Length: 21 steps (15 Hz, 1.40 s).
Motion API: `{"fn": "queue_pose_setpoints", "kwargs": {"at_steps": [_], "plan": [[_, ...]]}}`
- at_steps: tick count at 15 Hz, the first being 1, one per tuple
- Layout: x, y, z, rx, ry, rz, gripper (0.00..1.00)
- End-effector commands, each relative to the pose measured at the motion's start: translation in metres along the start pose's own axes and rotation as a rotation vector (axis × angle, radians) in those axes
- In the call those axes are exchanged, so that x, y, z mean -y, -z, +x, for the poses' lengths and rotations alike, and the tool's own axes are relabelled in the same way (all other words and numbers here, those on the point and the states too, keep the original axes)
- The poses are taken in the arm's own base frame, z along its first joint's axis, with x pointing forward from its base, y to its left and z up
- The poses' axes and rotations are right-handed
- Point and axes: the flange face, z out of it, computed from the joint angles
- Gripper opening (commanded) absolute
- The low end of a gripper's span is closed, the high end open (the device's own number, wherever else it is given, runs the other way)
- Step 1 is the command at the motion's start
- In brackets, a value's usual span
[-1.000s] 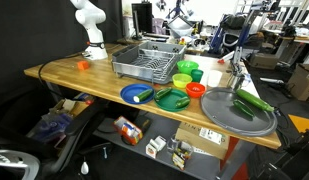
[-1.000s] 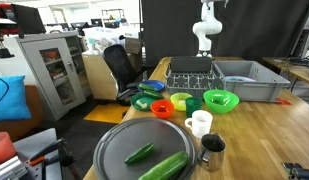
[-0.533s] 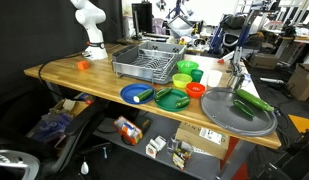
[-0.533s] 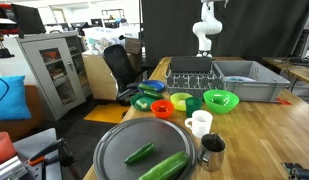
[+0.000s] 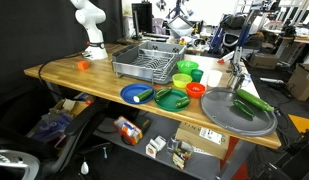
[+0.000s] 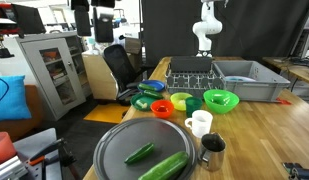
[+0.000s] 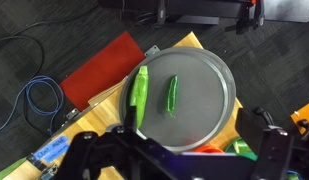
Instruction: Move the metallic jug backwards
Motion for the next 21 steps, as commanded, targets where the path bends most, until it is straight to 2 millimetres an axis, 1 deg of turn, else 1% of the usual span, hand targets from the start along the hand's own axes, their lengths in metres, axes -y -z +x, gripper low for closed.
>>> {"fn": "queue_pose_setpoints", "kwargs": {"at_steps": [1,2,3,8,11,13,15,18,21], "plan": [[-0.001,-0.023,0.005,0.056,0.004,-0.006,1.0],[0.001,-0.016,0.003,0.039,0.001,0.008,1.0],[0.001,-0.021,0.005,0.05,0.002,0.011,1.0],[0.001,-0.016,0.003,0.038,0.002,0.008,1.0],[-0.002,-0.018,0.009,0.036,-0.029,-0.025,1.0],[-0.003,-0.02,0.009,0.046,-0.03,-0.049,1.0],[-0.007,-0.026,0.014,0.048,-0.025,-0.072,1.0],[-0.019,-0.041,0.03,0.017,-0.007,-0.082,1.0],[-0.033,-0.063,0.051,0.002,0.053,-0.06,1.0]]}}
